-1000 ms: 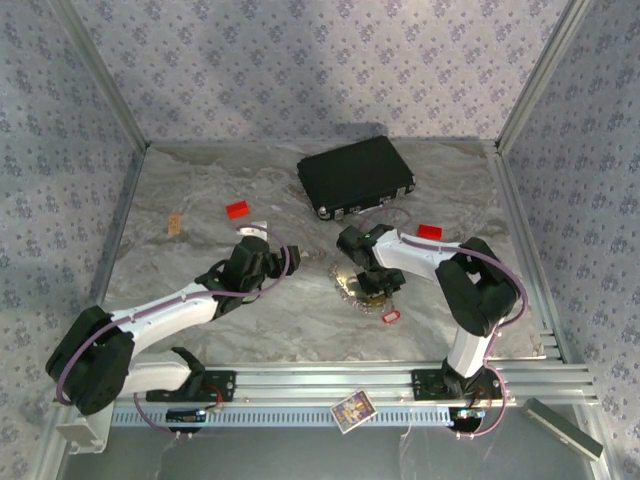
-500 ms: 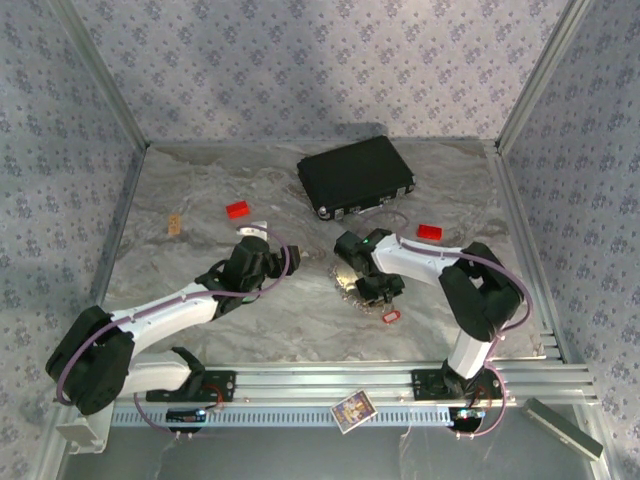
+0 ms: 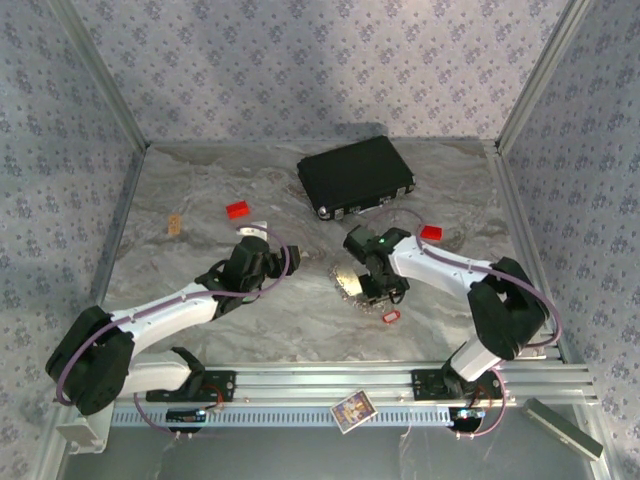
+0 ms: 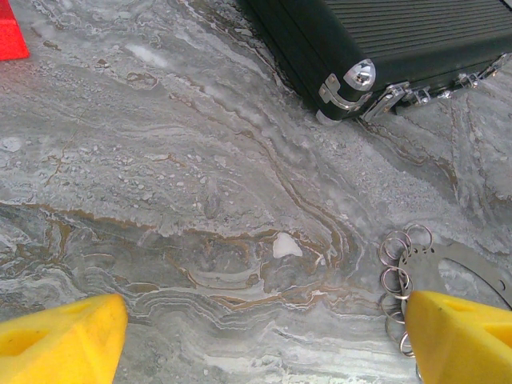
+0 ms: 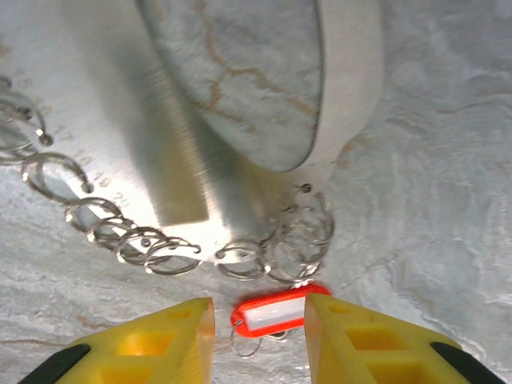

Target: Put the keys on the keyring

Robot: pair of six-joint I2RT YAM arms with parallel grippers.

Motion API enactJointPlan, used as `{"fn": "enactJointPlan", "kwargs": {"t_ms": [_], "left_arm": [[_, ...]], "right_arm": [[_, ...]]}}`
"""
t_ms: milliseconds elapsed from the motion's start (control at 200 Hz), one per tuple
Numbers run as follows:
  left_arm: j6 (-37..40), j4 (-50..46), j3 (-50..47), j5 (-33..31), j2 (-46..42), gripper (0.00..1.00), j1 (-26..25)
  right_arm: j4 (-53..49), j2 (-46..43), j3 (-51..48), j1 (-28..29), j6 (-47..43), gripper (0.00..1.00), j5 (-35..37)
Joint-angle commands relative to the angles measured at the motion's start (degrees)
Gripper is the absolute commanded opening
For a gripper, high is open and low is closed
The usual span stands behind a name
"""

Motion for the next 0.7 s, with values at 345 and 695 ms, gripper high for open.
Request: {"fn": "enactJointPlan", "kwargs": {"t_ms": [345, 695], "left_arm": [[0.4, 0.7, -1.5, -1.1, -2.9, 0.90, -0.4], [0.4, 0.8, -1.8, -1.1, -3.3, 0.90, -0.4]], "right_arm": [[-5.4, 9.5, 6.2, -0.4, -5.2, 0.36, 6.8], [-6.2, 14.7, 8.8, 0.2, -6.4, 0.34, 8.7]]}}
